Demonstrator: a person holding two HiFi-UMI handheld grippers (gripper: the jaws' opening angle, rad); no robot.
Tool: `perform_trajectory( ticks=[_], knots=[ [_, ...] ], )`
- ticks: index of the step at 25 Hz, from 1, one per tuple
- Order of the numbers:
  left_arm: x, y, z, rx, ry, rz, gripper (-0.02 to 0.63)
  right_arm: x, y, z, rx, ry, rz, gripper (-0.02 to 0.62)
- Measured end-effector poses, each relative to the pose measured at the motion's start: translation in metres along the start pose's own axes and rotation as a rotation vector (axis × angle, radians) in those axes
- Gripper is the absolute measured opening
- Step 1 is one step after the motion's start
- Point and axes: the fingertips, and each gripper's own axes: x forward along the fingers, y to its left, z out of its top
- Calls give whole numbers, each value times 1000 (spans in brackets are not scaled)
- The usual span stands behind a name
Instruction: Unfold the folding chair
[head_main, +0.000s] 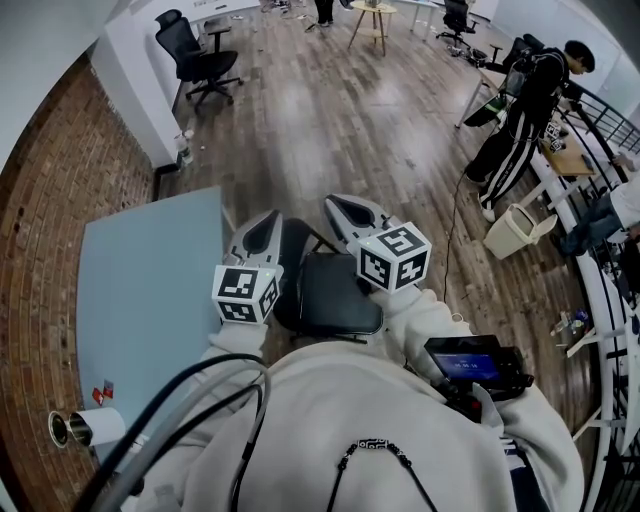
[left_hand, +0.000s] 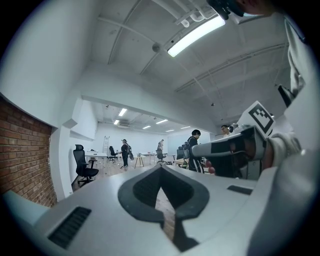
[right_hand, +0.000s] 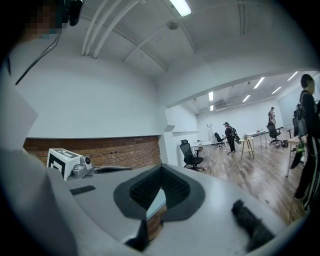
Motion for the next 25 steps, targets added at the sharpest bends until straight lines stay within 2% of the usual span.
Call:
perform_trajectory(
  ticks=[25],
  knots=[
    [16, -3, 4, 2, -8, 11, 4, 5, -15, 3, -5, -5, 17, 6]
  ],
)
